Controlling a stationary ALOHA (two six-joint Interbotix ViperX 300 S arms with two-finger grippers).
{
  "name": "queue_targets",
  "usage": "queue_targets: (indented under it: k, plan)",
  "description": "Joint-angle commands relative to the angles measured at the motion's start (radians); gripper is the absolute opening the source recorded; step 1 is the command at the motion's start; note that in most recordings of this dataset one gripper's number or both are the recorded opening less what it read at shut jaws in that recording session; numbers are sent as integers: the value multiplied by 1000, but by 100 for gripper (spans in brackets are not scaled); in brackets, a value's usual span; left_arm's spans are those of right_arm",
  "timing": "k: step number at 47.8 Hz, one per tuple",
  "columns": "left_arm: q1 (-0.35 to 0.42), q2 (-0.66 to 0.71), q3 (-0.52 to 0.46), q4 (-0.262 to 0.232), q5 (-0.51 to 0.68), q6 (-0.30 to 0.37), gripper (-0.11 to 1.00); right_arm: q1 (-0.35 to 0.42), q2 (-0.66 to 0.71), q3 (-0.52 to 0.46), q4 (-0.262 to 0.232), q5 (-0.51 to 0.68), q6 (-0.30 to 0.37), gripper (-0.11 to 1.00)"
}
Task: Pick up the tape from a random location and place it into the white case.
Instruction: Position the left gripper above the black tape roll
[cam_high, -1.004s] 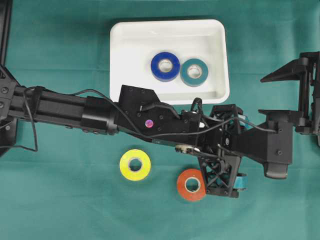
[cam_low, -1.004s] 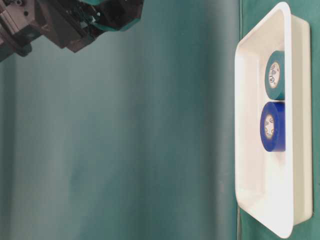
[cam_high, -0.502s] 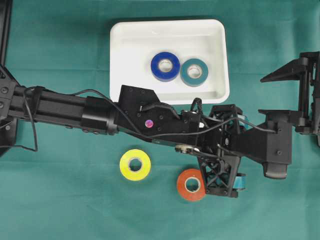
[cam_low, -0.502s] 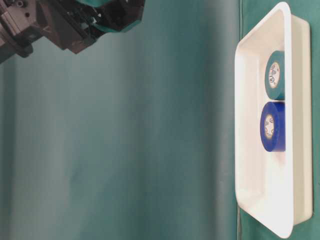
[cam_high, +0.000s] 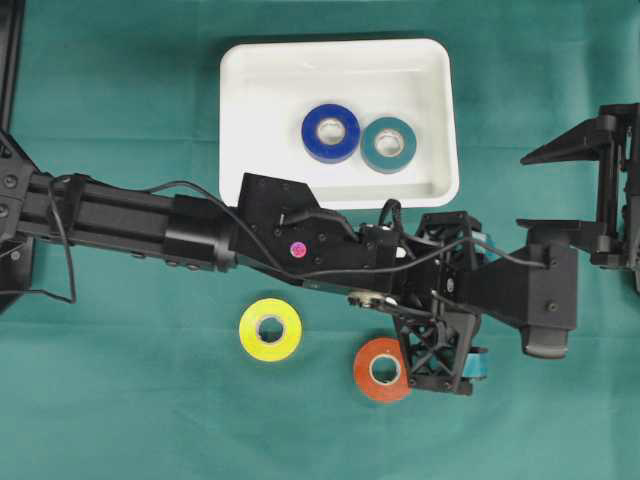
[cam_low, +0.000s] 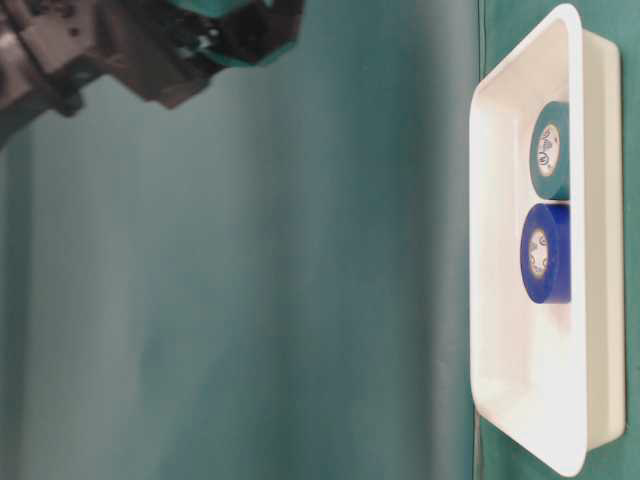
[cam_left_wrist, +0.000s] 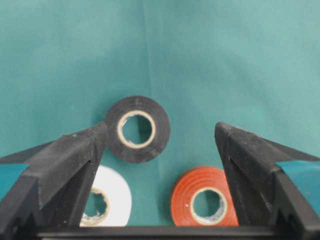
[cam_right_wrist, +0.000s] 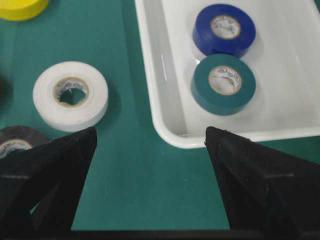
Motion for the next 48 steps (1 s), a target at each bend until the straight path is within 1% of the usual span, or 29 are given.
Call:
queue_targets:
  k: [1, 9, 15, 19, 27, 35, 48]
  plan:
    - [-3, -9, 9, 3, -28, -2, 85, -2, 6, -23, -2, -5, -2, 87]
    - [-3, 12, 46, 3, -77, -3, 85, -2, 8, -23, -3, -5, -2, 87]
    - [-3, 49, 58, 2, -107, -20, 85, -2, 9, -23, -2, -5, -2, 87]
    - [-3, 86, 58, 3, -114, -35, 85, -2, 11, -23, -3, -5, -2, 87]
    - [-3, 132, 58, 2, -129, -38, 85, -2, 12, -21, -3, -5, -2, 87]
    - [-3, 161, 58, 3, -155, -41, 85, -2, 17, -20, -5, -5, -2, 87]
    - [-3, 199, 57, 2, -161, -52, 85, -15, 29, -18, -6, -5, -3, 87]
